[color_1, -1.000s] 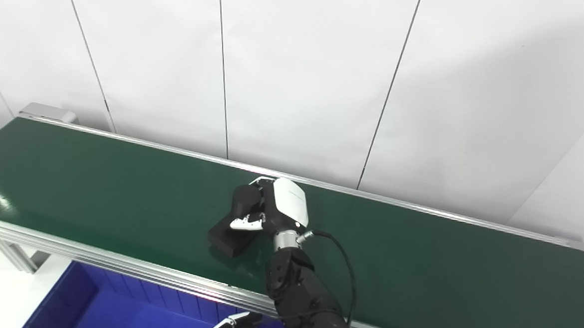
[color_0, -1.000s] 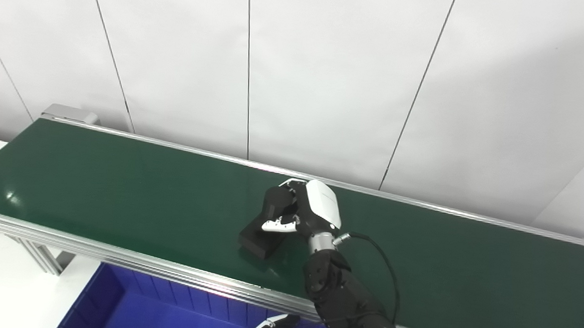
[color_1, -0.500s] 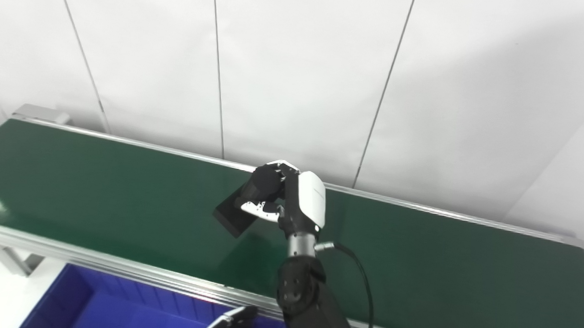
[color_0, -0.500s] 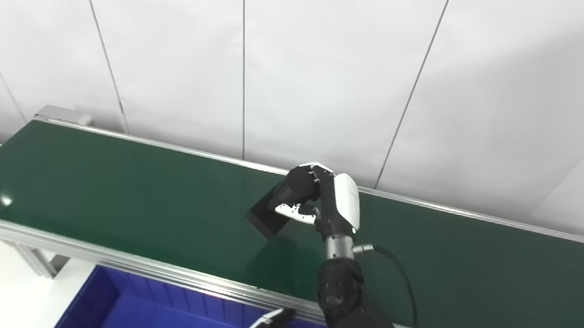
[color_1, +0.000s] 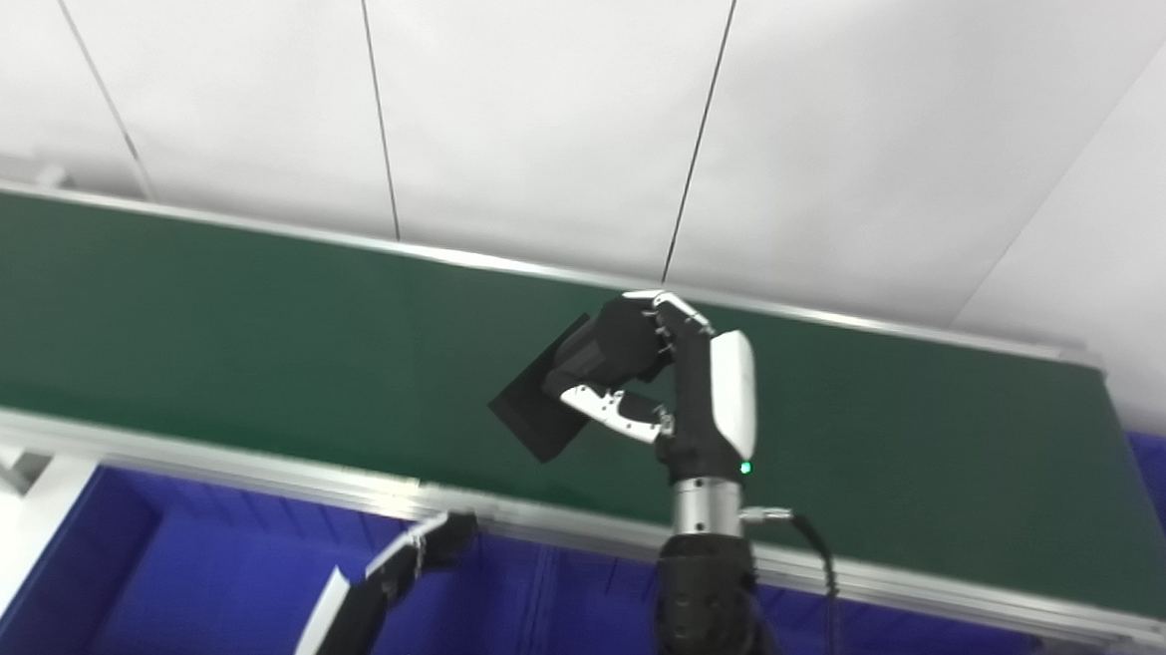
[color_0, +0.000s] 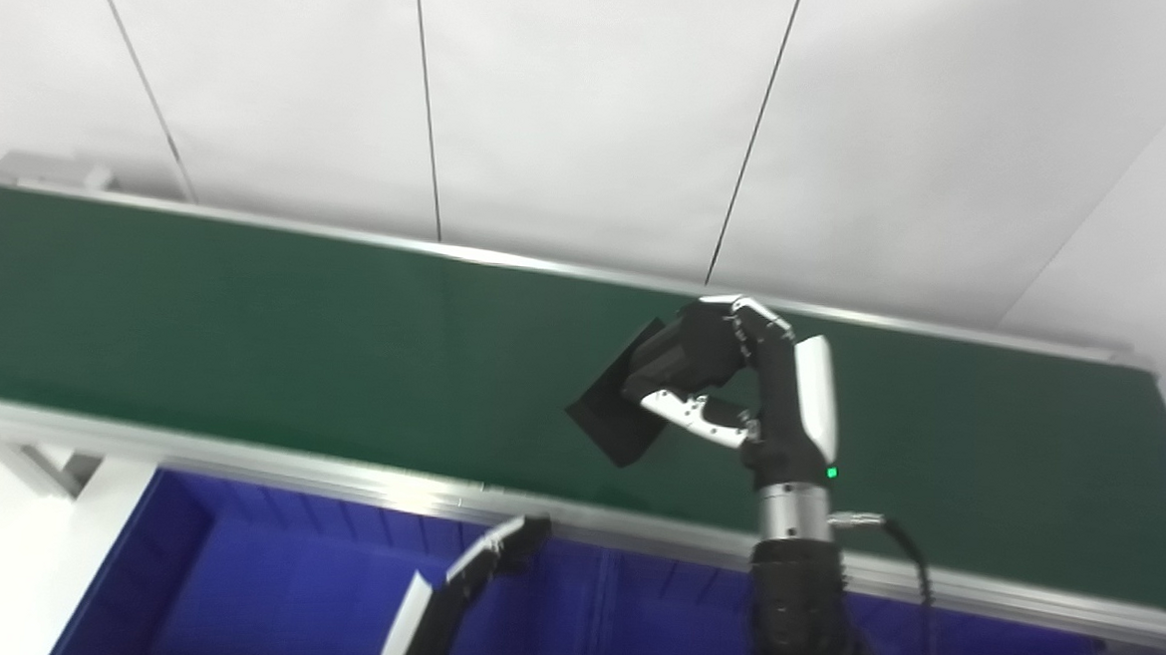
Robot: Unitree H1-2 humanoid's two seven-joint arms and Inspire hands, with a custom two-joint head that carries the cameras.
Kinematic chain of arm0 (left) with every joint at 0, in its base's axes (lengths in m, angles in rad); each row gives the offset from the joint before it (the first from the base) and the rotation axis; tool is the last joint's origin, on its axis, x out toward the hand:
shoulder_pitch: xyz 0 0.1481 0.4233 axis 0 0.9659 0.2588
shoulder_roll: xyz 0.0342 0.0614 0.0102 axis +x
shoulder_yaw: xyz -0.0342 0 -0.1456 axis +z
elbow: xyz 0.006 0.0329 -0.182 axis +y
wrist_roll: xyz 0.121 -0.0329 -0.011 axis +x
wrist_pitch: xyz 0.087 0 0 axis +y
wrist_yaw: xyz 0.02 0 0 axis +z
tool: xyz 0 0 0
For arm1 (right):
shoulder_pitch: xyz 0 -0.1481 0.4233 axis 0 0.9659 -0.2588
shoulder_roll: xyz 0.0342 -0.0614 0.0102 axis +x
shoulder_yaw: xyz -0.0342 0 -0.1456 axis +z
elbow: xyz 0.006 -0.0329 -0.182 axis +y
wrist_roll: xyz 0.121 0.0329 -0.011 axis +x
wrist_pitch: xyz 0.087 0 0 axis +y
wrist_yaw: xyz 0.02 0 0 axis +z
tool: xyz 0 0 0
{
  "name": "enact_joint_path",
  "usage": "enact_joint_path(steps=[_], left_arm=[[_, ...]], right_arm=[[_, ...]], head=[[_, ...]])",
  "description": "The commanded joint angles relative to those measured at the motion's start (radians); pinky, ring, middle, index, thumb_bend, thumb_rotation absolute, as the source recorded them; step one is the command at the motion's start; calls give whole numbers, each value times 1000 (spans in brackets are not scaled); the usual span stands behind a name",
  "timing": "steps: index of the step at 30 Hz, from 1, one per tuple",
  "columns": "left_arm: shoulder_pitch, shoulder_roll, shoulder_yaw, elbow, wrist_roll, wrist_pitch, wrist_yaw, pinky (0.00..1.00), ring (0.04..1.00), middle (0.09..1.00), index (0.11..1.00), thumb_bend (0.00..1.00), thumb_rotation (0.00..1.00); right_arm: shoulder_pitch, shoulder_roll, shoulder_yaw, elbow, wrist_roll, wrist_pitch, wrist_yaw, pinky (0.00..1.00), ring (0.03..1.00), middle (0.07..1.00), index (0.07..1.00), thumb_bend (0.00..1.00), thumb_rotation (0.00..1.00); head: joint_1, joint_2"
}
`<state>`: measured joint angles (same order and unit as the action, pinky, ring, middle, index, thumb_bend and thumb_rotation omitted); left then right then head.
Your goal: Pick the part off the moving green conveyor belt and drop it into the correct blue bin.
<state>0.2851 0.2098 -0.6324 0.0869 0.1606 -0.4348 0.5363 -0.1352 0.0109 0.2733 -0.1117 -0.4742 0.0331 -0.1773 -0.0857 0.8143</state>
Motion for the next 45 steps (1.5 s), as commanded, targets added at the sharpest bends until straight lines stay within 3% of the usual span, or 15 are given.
enact_joint_path(steps=[1, 5, 6, 9, 17, 26, 36, 42, 43, 44, 45], left_arm=[[12, 6, 28, -41, -13, -35, -36, 781, 825, 836, 845, 752, 356], [31, -11, 73, -62, -21, -35, -91, 780, 822, 832, 845, 766, 359], [35, -13, 85, -73, -28, -35, -109, 780, 822, 832, 845, 767, 359], [46, -24, 119, -98, -46, -35, -156, 777, 820, 827, 841, 782, 358], [64, -61, 214, -125, -74, -34, -268, 776, 826, 834, 834, 797, 369], [66, -88, 294, -130, -71, -35, -355, 771, 827, 829, 837, 794, 375], [61, -104, 347, -137, -78, -34, -417, 776, 820, 822, 825, 807, 386], [47, -114, 372, -130, -79, -33, -444, 768, 815, 830, 830, 808, 402], [44, -116, 376, -122, -81, -32, -450, 767, 818, 832, 831, 809, 394], [42, -117, 380, -116, -79, -32, -455, 768, 822, 835, 832, 810, 390], [41, -118, 384, -111, -77, -32, -459, 771, 824, 837, 834, 808, 392]], right_arm=[[33, -22, -18, -100, 22, 42, 54, 299, 367, 489, 567, 500, 0], [80, -39, -31, -170, 17, 89, 106, 301, 365, 484, 569, 500, 0], [121, -62, -36, -204, 18, 94, 123, 301, 365, 483, 569, 500, 0], [218, -110, -50, -275, 24, 105, 165, 308, 369, 484, 567, 501, 0], [323, -152, -70, -299, 24, 172, 238, 318, 371, 488, 566, 501, 0], [326, -167, -61, -222, -14, 207, 275, 340, 377, 503, 566, 501, 0], [300, -142, -35, -138, -77, 292, 280, 386, 384, 497, 581, 499, 0], [278, -166, 26, -97, -162, 315, 299, 397, 390, 495, 575, 502, 0], [278, -172, 35, -97, -164, 315, 311, 465, 516, 614, 537, 505, 68], [280, -177, 43, -100, -168, 317, 321, 539, 640, 739, 710, 604, 132], [281, -179, 47, -103, -171, 319, 328, 575, 703, 813, 799, 667, 183]], head=[[-5, 10], [-11, 23], [-28, 53], [-36, 63], [-75, 100], [-82, 107], [-93, 102], [-107, 90], [-108, 90], [-109, 90], [-109, 90]])
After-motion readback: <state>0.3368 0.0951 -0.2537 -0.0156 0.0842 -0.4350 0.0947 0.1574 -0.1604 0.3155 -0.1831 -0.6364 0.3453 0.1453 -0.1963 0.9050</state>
